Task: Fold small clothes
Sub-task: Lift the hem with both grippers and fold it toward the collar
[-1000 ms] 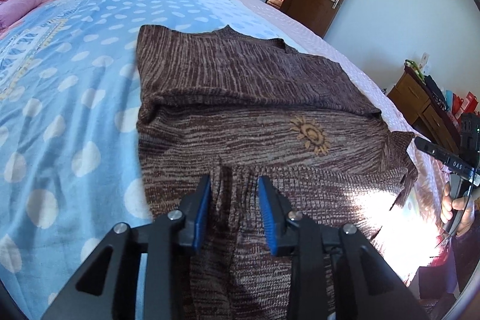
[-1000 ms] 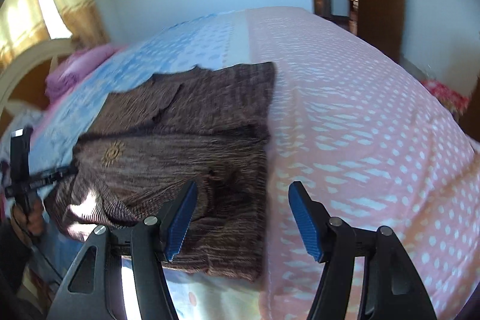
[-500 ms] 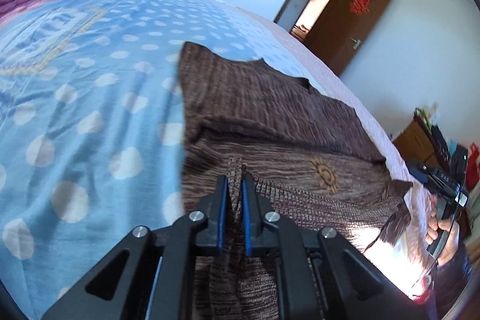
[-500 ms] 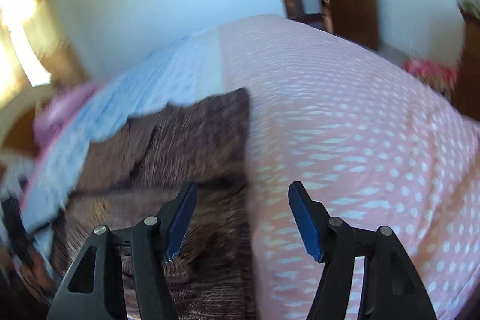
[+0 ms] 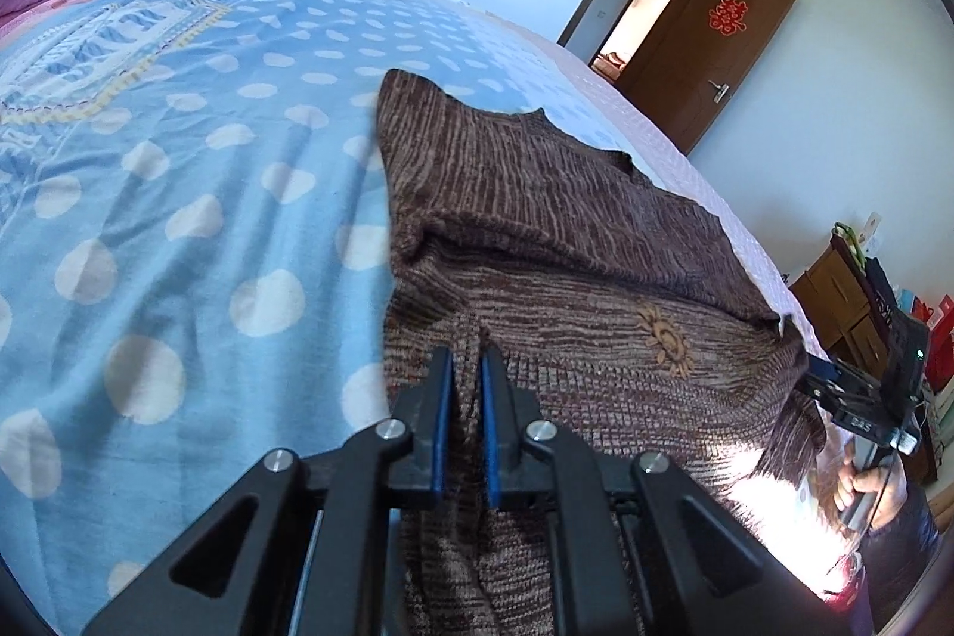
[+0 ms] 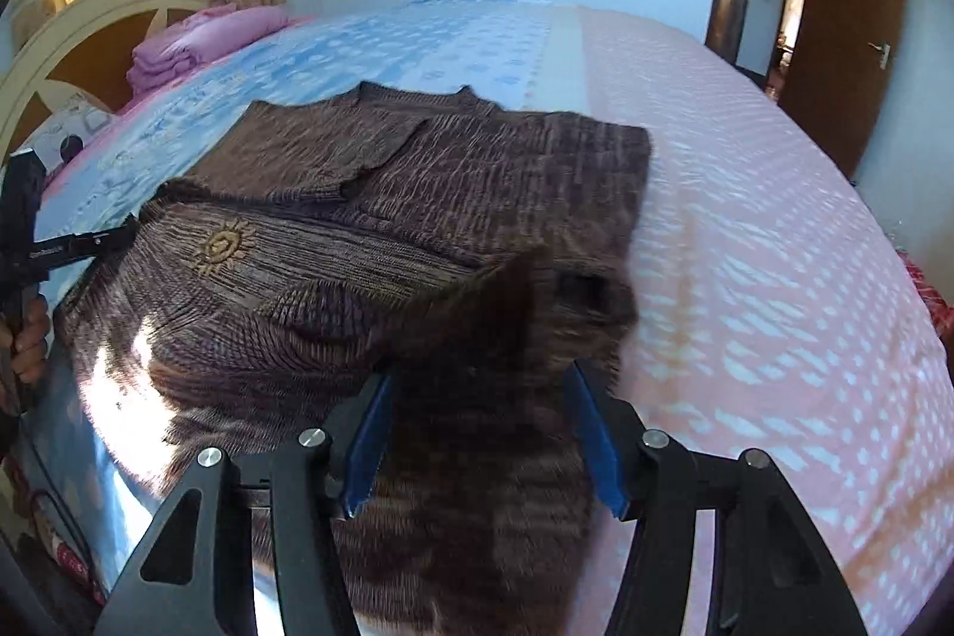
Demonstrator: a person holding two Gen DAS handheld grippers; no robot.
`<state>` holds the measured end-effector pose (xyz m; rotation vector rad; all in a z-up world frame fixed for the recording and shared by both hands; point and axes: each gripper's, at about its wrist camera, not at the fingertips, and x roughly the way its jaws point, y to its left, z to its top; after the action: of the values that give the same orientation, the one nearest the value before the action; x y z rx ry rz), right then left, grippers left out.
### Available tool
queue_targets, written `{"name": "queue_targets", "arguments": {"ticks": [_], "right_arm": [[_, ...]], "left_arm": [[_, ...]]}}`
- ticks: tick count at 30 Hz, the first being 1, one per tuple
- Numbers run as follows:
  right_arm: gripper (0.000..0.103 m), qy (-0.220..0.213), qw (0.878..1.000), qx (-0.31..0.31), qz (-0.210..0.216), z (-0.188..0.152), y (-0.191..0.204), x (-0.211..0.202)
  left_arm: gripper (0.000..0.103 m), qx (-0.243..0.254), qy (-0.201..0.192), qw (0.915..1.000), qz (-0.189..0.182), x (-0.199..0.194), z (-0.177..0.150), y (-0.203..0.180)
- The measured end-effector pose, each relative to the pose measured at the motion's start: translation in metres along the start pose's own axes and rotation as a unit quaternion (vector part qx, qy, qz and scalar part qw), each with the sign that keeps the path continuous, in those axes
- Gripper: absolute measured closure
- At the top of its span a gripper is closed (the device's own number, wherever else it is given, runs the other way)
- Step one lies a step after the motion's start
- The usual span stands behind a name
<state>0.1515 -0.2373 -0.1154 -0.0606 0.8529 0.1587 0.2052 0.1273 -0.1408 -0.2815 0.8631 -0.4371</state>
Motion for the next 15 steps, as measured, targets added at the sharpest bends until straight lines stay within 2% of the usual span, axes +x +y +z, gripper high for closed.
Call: {"name": "queue_targets", "arguments": {"ticks": [2,5,8,12,15], "right_arm": [[0.044,0.02,1.0,-0.008,0.006,0.001,0.004,0.017],[0.046,0.01,1.0,-0.002,0.009,0.001,0.001,0.021],[0.086,0.016,0.999,0.029,0.012,0.004,-0.005,0.019],[0.09,0.011,0.999,0.044,0.001,0.004,-0.001,0.008],[0.09,-0.02,0.998,0.059,0.0,0.004,0.002,-0.018]], "left_arm": [[0.093,0.008,0.004,0.9999,0.006,0.002,0.0,-0.002],[0.092,0.026,0.005,0.9996,0.012,0.005,0.0,-0.007],[0.092,0.039,0.003,0.9991,0.019,0.005,-0.001,-0.011],[0.093,0.046,-0.008,0.9987,0.02,-0.001,-0.003,-0.014],[0.093,0.04,-0.027,0.9988,0.013,-0.015,-0.003,-0.017]]}}
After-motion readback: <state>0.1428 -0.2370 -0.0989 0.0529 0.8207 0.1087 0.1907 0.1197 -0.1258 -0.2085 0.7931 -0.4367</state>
